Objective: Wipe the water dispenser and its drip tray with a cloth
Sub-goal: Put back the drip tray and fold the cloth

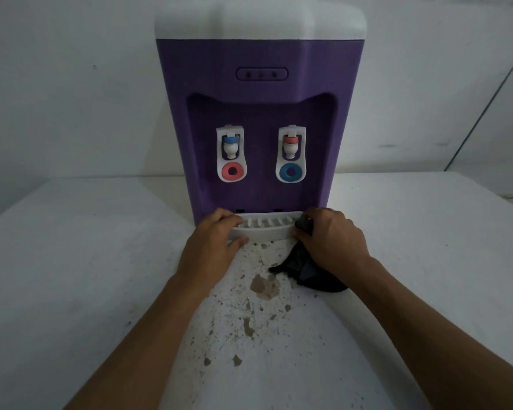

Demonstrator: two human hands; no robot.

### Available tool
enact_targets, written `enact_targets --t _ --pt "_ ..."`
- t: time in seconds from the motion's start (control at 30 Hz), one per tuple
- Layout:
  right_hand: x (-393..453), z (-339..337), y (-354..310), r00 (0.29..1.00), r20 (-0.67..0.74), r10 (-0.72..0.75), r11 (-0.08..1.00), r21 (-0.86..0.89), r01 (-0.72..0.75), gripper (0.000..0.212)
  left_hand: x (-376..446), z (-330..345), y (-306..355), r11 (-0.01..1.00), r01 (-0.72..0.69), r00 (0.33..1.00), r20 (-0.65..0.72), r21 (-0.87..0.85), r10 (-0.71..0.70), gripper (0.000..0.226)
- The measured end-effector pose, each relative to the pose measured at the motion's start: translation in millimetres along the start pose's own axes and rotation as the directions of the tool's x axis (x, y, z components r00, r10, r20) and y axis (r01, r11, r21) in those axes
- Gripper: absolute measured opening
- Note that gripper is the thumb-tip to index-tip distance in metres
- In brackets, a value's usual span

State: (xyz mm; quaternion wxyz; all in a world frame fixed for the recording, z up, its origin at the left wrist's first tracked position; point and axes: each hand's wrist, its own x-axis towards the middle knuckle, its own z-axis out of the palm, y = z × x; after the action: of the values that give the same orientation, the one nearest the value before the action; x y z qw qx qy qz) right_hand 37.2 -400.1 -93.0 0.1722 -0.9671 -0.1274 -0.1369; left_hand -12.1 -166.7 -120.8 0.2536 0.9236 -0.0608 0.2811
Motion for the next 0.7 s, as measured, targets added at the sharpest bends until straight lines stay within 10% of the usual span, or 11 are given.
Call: enact_targets --t 0.33,0.5,0.7 --pt "0.2 4.0 4.2 0.999 -0.042 0.003 0.999 0.037 -0.001 0.030 2.2 0.0 -0.4 1.000 0.012 1.000 0.010 0.002 -0.012 0.041" --pt "-1.7 -17.2 0.1 0.999 0.019 0.033 0.897 0.440 -0.038 0.021 1.5 -11.8 26.4 0.964 0.078 0.991 -0.090 -0.254 -0.103 0.030" --pt "-24.0 -54.6 -18.7 0.968 0.124 -0.219 0.452 0.892 -0.012 0.013 6.0 -44.7 64.1 0.563 0.478 0.858 0.494 -0.674 -0.137 0.059"
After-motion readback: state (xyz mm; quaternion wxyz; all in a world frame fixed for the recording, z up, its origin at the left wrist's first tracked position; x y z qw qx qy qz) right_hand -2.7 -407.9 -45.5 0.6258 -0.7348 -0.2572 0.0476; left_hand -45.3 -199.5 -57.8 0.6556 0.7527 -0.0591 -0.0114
